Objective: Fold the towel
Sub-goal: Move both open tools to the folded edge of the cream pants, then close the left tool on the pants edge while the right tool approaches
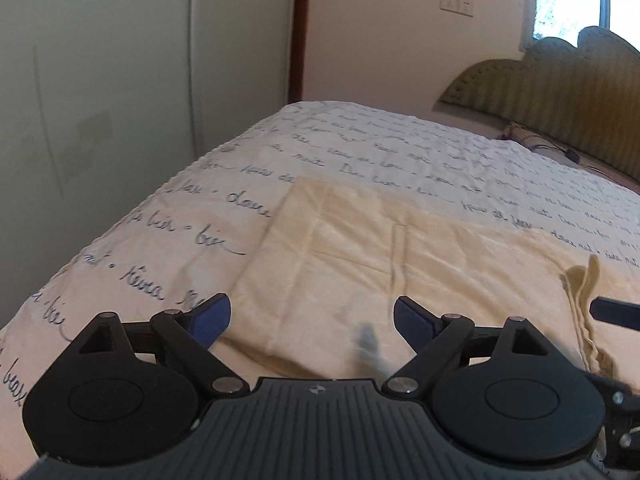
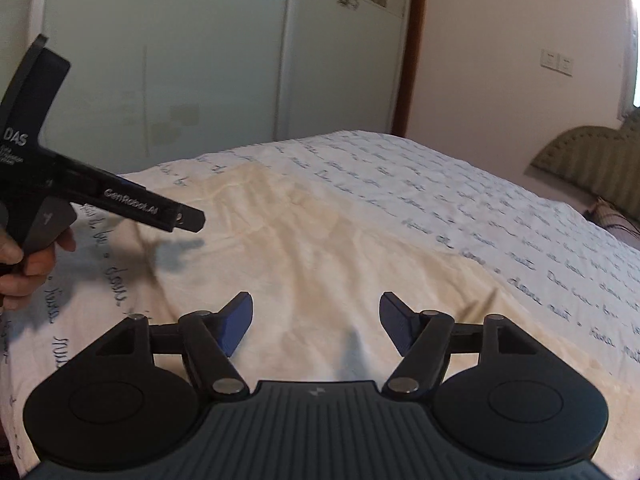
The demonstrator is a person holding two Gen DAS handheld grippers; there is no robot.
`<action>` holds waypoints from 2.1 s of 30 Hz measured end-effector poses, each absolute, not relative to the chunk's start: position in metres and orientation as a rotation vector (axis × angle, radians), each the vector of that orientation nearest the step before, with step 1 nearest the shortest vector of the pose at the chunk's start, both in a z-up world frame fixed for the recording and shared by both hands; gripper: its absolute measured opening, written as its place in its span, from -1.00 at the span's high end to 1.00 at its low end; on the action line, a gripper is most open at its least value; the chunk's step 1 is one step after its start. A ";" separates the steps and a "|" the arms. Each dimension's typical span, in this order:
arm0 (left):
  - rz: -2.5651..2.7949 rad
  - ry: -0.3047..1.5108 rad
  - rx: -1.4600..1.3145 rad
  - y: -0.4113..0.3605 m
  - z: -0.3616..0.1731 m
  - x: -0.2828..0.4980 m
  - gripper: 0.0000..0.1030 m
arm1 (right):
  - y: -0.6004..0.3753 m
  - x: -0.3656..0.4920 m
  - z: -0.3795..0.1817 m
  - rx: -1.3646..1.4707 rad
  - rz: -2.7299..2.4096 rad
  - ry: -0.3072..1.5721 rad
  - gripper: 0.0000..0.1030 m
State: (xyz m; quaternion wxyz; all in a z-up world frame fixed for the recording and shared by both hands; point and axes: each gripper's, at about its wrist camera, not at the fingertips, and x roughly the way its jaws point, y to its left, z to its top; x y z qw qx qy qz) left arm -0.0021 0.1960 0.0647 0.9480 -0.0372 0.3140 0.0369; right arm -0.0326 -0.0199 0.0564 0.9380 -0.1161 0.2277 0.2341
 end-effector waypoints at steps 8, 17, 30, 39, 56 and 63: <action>0.084 0.699 -0.315 0.244 0.070 -0.011 -0.84 | 0.032 -0.043 0.049 -0.425 0.565 0.423 -0.36; -0.042 0.800 -0.665 0.280 0.041 0.006 -0.90 | 0.057 -0.048 0.022 -0.671 0.489 0.414 -0.36; -0.199 0.798 -0.935 0.284 0.025 0.029 -0.97 | 0.115 -0.031 0.002 -0.881 0.481 0.234 0.06; -0.248 0.818 -0.951 0.288 0.020 0.058 -0.98 | 0.108 -0.021 0.019 -0.729 0.538 0.243 0.69; -0.310 0.887 -0.973 0.305 0.004 0.127 0.19 | 0.068 -0.003 0.046 -0.507 0.698 0.410 0.66; -0.264 0.858 -0.876 0.300 0.004 0.124 0.67 | -0.011 0.023 0.073 -0.080 0.768 0.492 0.66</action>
